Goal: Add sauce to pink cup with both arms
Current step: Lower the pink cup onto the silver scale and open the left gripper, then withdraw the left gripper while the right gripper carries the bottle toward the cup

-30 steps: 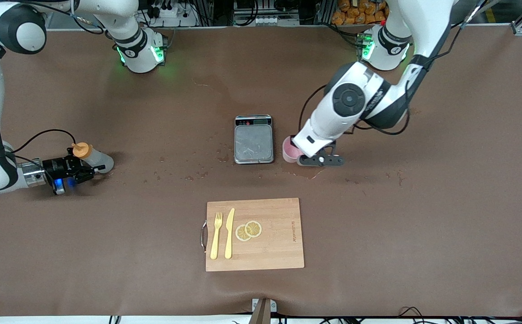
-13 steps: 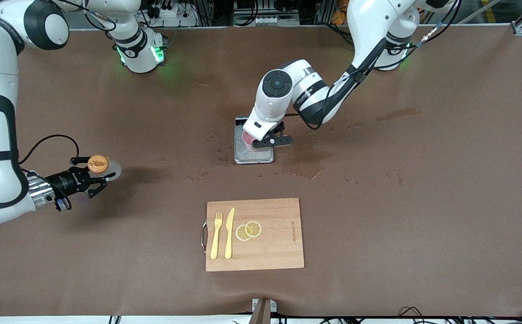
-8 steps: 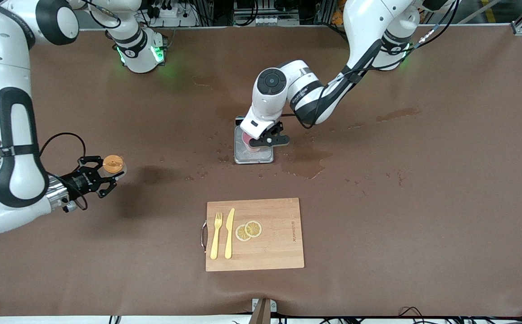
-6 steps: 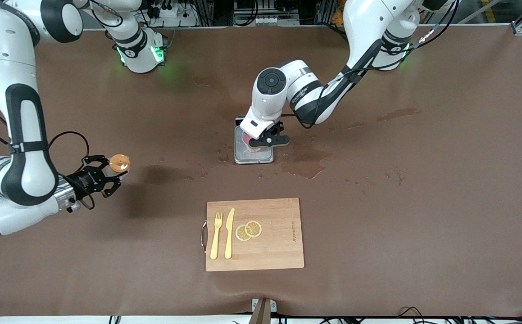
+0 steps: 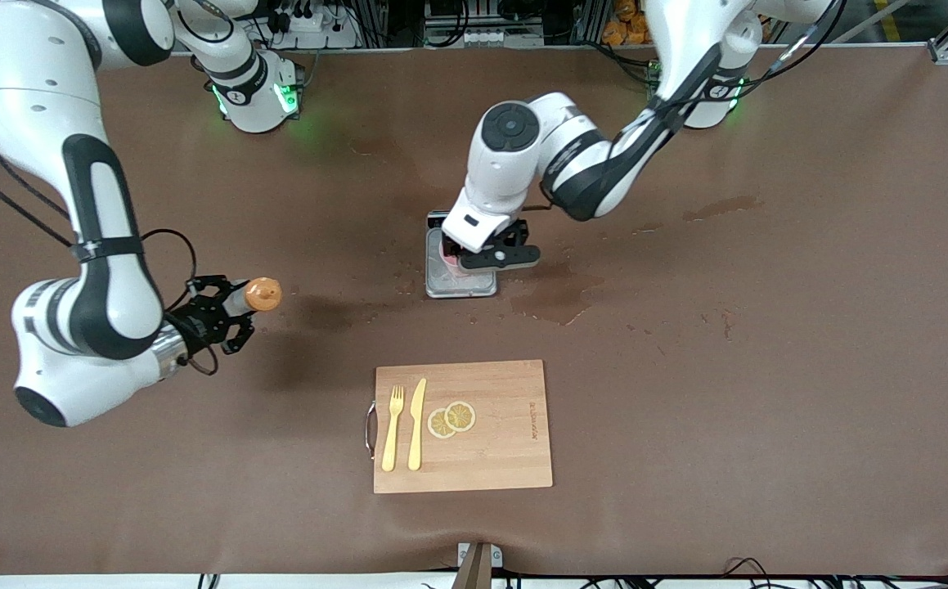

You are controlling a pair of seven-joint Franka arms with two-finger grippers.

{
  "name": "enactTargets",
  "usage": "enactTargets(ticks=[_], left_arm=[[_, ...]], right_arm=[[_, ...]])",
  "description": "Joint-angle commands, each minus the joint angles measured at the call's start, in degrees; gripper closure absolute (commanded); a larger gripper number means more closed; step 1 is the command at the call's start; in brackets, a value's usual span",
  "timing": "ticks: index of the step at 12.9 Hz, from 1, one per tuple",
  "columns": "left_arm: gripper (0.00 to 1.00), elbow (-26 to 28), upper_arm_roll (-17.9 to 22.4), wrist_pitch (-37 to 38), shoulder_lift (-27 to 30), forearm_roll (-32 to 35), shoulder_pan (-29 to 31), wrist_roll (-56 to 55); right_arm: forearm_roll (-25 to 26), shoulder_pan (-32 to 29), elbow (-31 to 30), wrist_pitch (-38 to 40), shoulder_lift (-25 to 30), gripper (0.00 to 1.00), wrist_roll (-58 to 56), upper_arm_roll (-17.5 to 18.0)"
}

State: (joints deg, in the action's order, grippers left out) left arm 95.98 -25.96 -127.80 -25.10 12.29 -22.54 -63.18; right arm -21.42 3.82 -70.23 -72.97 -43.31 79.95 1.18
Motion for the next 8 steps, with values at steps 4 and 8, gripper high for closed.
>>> enactTargets(ticks=[4, 8], left_arm=[[0.00, -3.31, -0.50, 14.12, 12.80, -5.32, 20.13, 22.87], [0.00, -11.06, -0.32, 25.73, 12.62, -6.23, 31.13, 40.66]], right_arm=[[2.17, 9.53, 1.32, -0.59, 0.94, 0.56, 13.28, -0.74], [7.25, 14.62, 1.32, -0.86, 0.77, 0.56, 18.82, -0.65]])
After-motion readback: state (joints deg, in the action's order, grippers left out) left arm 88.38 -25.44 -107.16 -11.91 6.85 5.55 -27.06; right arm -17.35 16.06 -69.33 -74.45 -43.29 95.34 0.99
